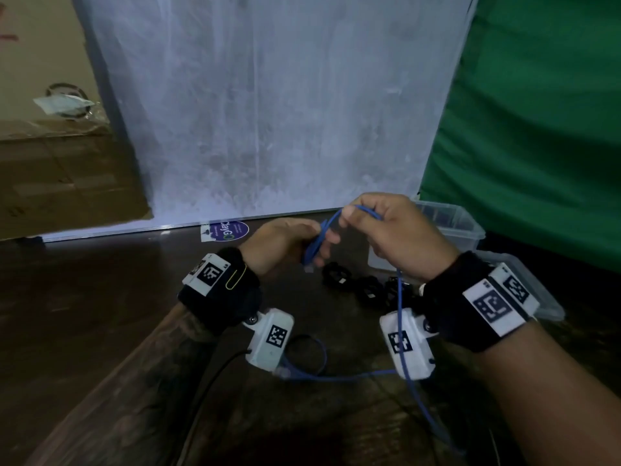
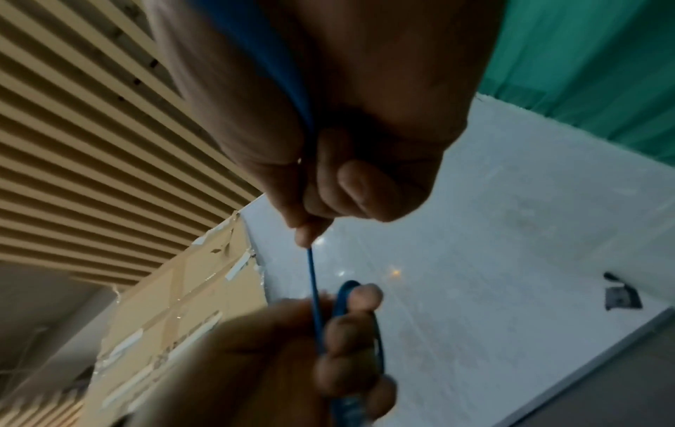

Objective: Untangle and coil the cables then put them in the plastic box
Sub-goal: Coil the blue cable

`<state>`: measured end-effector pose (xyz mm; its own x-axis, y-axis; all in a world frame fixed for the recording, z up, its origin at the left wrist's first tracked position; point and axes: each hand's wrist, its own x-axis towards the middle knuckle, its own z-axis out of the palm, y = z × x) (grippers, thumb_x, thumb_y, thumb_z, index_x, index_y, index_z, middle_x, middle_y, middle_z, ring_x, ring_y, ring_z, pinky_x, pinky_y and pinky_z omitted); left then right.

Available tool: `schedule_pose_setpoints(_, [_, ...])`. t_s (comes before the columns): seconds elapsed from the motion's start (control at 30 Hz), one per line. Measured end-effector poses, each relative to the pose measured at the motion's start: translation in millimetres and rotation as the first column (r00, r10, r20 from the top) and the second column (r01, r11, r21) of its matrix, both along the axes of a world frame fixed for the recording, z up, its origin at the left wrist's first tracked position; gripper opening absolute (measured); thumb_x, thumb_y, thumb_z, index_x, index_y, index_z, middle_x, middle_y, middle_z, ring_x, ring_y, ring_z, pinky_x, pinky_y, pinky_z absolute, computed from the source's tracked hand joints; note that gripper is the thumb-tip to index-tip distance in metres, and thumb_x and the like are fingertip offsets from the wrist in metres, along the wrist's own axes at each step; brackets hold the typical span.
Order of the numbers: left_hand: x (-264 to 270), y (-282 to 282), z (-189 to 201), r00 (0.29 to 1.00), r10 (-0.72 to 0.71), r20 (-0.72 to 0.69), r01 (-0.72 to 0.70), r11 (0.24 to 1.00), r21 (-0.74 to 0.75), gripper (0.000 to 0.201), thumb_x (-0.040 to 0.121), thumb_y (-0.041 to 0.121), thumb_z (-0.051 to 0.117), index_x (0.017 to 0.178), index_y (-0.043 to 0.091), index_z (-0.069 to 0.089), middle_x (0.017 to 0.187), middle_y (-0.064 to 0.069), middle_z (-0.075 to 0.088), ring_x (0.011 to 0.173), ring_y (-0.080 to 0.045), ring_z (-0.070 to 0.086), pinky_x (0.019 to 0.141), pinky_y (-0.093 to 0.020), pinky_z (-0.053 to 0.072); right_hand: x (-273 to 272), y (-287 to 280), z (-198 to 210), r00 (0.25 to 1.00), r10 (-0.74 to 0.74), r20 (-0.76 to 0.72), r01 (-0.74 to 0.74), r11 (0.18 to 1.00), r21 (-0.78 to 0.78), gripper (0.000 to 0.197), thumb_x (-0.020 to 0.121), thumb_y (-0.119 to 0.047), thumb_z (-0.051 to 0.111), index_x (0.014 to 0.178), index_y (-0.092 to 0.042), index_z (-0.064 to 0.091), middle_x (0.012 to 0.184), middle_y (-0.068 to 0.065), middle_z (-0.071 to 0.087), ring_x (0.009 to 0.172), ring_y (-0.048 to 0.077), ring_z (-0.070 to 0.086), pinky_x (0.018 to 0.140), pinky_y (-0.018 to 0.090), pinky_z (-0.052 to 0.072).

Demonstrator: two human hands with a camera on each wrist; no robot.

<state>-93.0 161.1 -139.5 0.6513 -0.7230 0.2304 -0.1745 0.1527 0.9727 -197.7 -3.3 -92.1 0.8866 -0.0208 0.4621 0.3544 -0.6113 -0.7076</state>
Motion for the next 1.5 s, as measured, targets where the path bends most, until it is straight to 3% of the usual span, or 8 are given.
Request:
schedule_pose_setpoints(0.17, [-11, 4, 10, 0.952, -0.268, -0.146, 0.248, 0.958, -0.143, 0.028, 0.088, 0.012, 0.044, 0.103, -0.005, 0.061, 0.070, -0.009, 0.051, 0.060, -0.019, 0.050, 0.074, -0.034, 0.052, 29, -16, -15, 0.989, -0.102, 0.108, 0.093, 0.992, 0.089, 0.021, 0.099, -0.023, 0.057, 0.082, -0.015, 0.065, 0.047, -0.019, 0.048, 0.046, 0.000, 0.044, 0.055, 0.021, 0.033])
schedule_pose_setpoints(0.33, [-7, 5, 18, 0.874, -0.367, -0.318, 0.220, 0.883, -0.415, 0.022, 0.093, 0.011, 0.039, 0.102, 0.002, 0.057, 0.074, -0.001, 0.052, 0.062, -0.011, 0.053, 0.078, -0.032, 0.055, 45, -1, -50, 0.999, -0.038, 0.014, 0.037, 0.996, 0.075, 0.025, 0.103, -0.022, 0.049, 0.085, -0.025, 0.067, 0.058, -0.009, 0.058, 0.042, 0.001, 0.045, 0.042, 0.014, 0.034])
schedule_pose_setpoints(0.6, [3, -1, 12, 0.922, -0.100, -0.375, -0.074, 0.902, -0.424, 0.026, 0.102, 0.011, 0.032, 0.101, 0.000, 0.055, 0.077, -0.007, 0.063, 0.069, -0.014, 0.065, 0.081, -0.029, 0.056, 29, 32, -42, 0.932, 0.095, -0.350, -0.149, 0.980, -0.131, 0.024, 0.105, -0.025, 0.040, 0.095, -0.014, 0.058, 0.064, 0.001, 0.051, 0.046, 0.007, 0.046, 0.044, 0.022, 0.044])
schedule_pose_setpoints(0.73, [8, -4, 7, 0.961, 0.131, -0.243, -0.226, 0.879, -0.420, 0.021, 0.101, 0.007, 0.038, 0.103, -0.003, 0.056, 0.080, -0.008, 0.060, 0.070, -0.016, 0.064, 0.074, -0.028, 0.055, 19, 31, -33, 0.927, 0.114, -0.359, -0.211, 0.946, -0.246, 0.031, 0.103, -0.028, 0.048, 0.077, -0.013, 0.059, 0.062, 0.001, 0.054, 0.042, 0.008, 0.049, 0.045, 0.026, 0.048])
schedule_pose_setpoints(0.9, [14, 6, 0, 0.937, 0.350, 0.012, -0.335, 0.906, -0.260, 0.017, 0.099, 0.005, 0.046, 0.097, -0.002, 0.061, 0.076, -0.010, 0.062, 0.063, -0.013, 0.063, 0.063, -0.022, 0.051, 8, 19, -11, 0.966, 0.084, -0.245, -0.151, 0.950, -0.272, 0.021, 0.098, -0.023, 0.055, 0.088, -0.017, 0.071, 0.059, -0.015, 0.058, 0.046, 0.000, 0.050, 0.048, 0.026, 0.046])
schedule_pose_setpoints(1.03, [-6, 7, 10, 0.984, 0.172, 0.046, -0.170, 0.985, -0.041, 0.028, 0.098, 0.007, 0.043, 0.081, 0.002, 0.065, 0.065, -0.010, 0.064, 0.056, -0.019, 0.058, 0.054, -0.023, 0.048, 10, 8, 6, 0.990, 0.139, -0.012, -0.138, 0.971, -0.194, 0.019, 0.094, -0.025, 0.060, 0.082, -0.014, 0.069, 0.080, 0.001, 0.073, 0.078, 0.016, 0.068, 0.077, 0.035, 0.052])
schedule_pose_setpoints(1.23, [-28, 21, 35, 0.984, -0.172, -0.046, 0.164, 0.977, -0.139, 0.031, 0.091, 0.014, 0.042, 0.104, -0.008, 0.060, 0.073, -0.011, 0.051, 0.062, -0.021, 0.049, 0.068, -0.031, 0.050, 26, -6, 9, 0.971, -0.001, 0.239, -0.005, 1.000, 0.027, 0.014, 0.096, -0.017, 0.063, 0.086, -0.010, 0.071, 0.062, -0.016, 0.060, 0.057, -0.003, 0.053, 0.059, 0.014, 0.040])
schedule_pose_setpoints(1.5, [-11, 13, 31, 0.935, -0.185, -0.304, 0.007, 0.864, -0.503, 0.028, 0.098, 0.015, 0.036, 0.113, -0.002, 0.053, 0.077, -0.002, 0.056, 0.067, -0.012, 0.058, 0.081, -0.033, 0.056, 48, 22, -38, 0.997, 0.019, -0.081, -0.012, 0.996, 0.094, 0.033, 0.102, -0.018, 0.046, 0.076, -0.026, 0.066, 0.057, 0.001, 0.051, 0.042, 0.015, 0.042, 0.042, 0.032, 0.042])
